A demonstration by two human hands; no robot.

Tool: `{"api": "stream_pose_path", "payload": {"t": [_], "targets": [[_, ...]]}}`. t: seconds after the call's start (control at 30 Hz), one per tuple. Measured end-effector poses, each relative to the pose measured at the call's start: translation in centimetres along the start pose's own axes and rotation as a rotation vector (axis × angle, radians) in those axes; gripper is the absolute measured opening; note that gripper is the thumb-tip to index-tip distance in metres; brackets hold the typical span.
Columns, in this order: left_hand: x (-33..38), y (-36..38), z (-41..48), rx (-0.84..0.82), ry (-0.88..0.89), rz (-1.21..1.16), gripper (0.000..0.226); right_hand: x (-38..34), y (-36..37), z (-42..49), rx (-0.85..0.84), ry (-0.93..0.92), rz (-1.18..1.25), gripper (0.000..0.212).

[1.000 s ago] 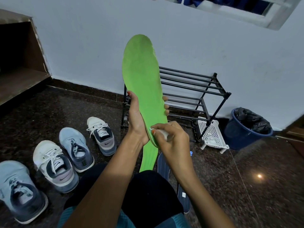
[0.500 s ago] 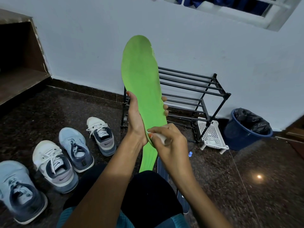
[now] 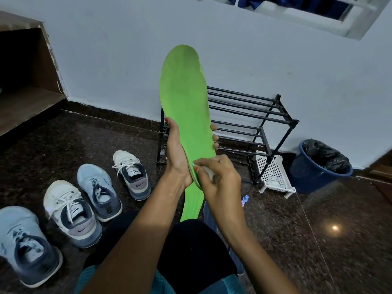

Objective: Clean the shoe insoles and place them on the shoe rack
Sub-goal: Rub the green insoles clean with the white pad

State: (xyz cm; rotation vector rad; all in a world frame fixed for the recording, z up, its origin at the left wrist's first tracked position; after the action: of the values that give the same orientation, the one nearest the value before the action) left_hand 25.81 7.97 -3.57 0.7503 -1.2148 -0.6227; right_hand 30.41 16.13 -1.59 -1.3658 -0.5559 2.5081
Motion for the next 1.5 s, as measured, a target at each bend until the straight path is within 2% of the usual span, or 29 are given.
{"api": "stream_pose_path", "payload": {"t": [0.1,0.2,0.43,0.73,1.07,1.33,1.5], "targets": [[0.1,0.2,0.0,-0.005,0.006,-0.02,0.09,-0.2,0.1,-0.6,-0.048,0.003,0.057,0.016],[-0.1,0.4,-0.2,-0.023,-0.017,-0.004,0.09,-0.1,-0.3,-0.4,-0.049,-0.008,0.006,0.012],[-0.2,0.1,-0.3,-0.002,-0.01,0.07,0.086,0.7,-1.8,1.3,0.086,-0.026,-0.176,0.013],[-0.2,0.1,-0.2,-0.006,-0.02,-0.004,0.09,-0.1,0.0,-0.8,-0.068,-0.034,-0.004,0.015],[-0.4,0.3,-0.3,-0.016,-0.026,0.032,0.092,0.3,-1.2,1.2,0.078,-0.094,-0.28,0.013],[-0.1,0.1,-0.1,-0.007,-0.018,-0.004,0.093,-0.6,0.1,-0.6,-0.052,-0.096,-0.094,0.017],[-0.2,0.3,-0.3,-0.033,-0.026,-0.001,0.093,-0.3,-0.7,-0.1,-0.015,-0.104,-0.181,0.016]]}}
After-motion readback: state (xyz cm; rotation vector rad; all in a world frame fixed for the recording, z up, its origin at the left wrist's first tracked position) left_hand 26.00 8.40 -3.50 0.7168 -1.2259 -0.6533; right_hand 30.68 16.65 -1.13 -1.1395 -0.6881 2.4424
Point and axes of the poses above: each hand's wrist, its own z-axis towards the middle knuckle, its own y-axis out of the palm, x = y × z, the point moved 8 cm from there along z, towards the middle knuckle, and after that the axes turned 4 degrees about y, right-handed, at the moved point
